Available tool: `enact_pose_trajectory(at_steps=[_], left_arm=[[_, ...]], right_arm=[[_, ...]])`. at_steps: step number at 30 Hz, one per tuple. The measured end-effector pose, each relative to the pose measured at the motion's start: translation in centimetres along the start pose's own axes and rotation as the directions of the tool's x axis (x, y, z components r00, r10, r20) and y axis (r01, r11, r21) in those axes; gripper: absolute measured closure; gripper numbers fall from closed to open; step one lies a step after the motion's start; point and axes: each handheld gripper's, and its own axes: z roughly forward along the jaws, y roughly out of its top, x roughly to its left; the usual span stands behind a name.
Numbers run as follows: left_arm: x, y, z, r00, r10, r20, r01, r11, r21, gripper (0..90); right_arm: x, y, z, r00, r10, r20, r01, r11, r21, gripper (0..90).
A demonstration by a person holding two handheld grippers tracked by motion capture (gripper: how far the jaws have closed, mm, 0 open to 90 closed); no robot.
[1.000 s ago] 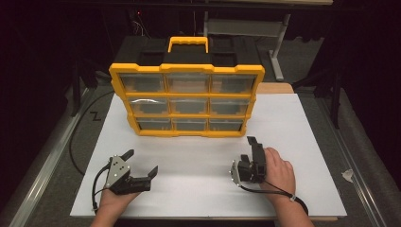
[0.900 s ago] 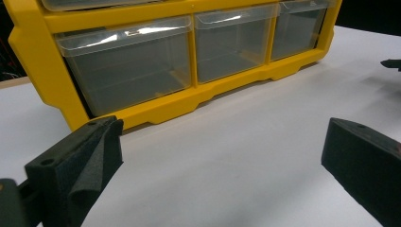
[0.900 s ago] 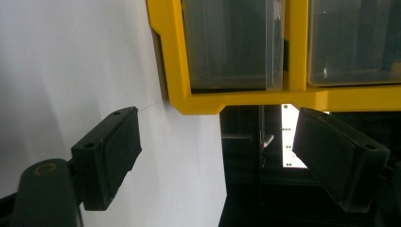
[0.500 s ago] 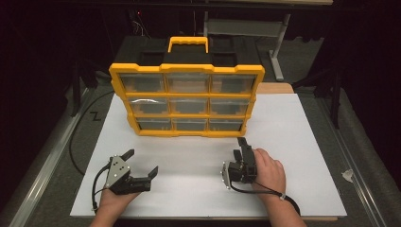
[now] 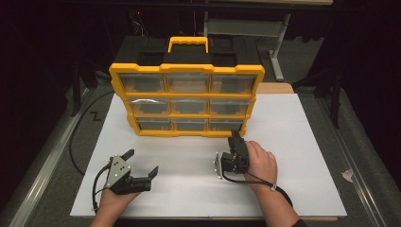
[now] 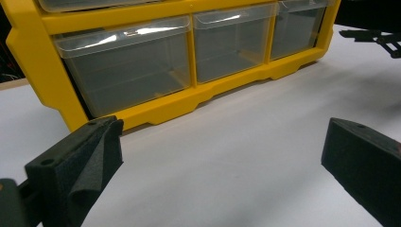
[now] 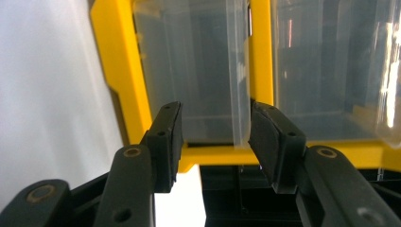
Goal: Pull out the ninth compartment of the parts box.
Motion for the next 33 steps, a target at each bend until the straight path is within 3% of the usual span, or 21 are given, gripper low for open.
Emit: enact_pose_trajectory(at_steps=[6, 18, 24, 25, 28, 32, 33], left_arm=[[0.1, 0.0, 0.0, 1.0, -0.002, 0.0, 0.002, 1.0, 0.002, 0.2], [0.1, 0.0, 0.0, 1.0, -0.002, 0.004, 0.002, 1.0, 0.001, 0.2], [0.1, 0.0, 0.0, 1.0, -0.002, 0.006, 0.002, 1.0, -0.001, 0.2], [0.1, 0.0, 0.0, 1.0, -0.004, 0.007, 0.004, 1.0, 0.0, 0.2], [0.1, 0.0, 0.0, 0.9999, -0.004, 0.01, 0.004, 1.0, 0.001, 0.2], [0.1, 0.0, 0.0, 0.9999, -0.005, 0.011, 0.005, 1.0, -0.002, 0.2], [0.1, 0.0, 0.0, 0.9999, -0.005, 0.011, 0.005, 1.0, -0.001, 0.2]], right_arm=[[-0.5, 0.5, 1.0, 0.9999, 0.003, 0.012, -0.003, 1.0, -0.001, 60.9], [-1.3, 1.2, 3.0, 0.9989, -0.037, 0.029, 0.037, 0.999, 0.001, 70.8], [-1.2, 1.6, 3.5, 0.9984, -0.043, 0.037, 0.044, 0.999, -0.009, 72.0], [-1.2, 1.7, 3.4, 0.9986, -0.049, 0.021, 0.049, 0.999, 0.009, 72.0], [-1.0, 1.7, 3.5, 0.9989, -0.036, 0.032, 0.036, 0.999, 0.001, 71.9], [-1.1, 1.7, 3.7, 0.9972, -0.051, 0.055, 0.052, 0.999, -0.011, 73.5], [-1.2, 1.8, 3.6, 0.9975, -0.056, 0.043, 0.056, 0.998, 0.006, 73.8]])
